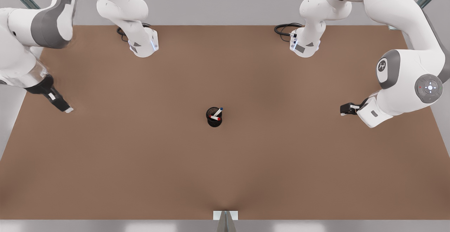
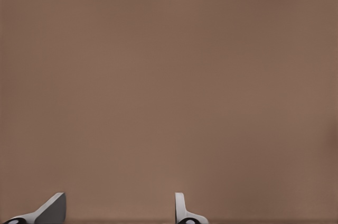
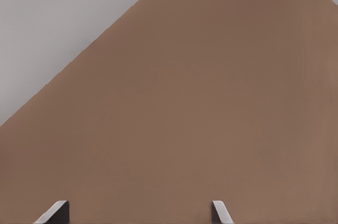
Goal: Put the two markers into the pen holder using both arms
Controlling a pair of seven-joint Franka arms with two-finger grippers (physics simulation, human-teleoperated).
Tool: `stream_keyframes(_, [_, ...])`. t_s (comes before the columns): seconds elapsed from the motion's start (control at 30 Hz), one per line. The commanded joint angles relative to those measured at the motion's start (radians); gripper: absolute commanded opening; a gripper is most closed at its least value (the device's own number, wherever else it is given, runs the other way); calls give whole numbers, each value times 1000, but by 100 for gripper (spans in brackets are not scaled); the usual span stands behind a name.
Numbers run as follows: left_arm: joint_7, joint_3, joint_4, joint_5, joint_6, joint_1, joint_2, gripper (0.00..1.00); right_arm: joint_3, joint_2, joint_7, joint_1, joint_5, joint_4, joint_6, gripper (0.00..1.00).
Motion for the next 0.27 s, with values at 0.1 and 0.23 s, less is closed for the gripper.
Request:
stream_keyframes(0.1, [-10, 0, 1, 1, -2, -2, -1, 100, -24, 98, -647, 183, -21, 123, -163, 100])
stream_keyframes(0.23, [-10, 0, 1, -2, -4, -2, -1, 100, -15, 155, -621, 181, 14, 117, -149, 100])
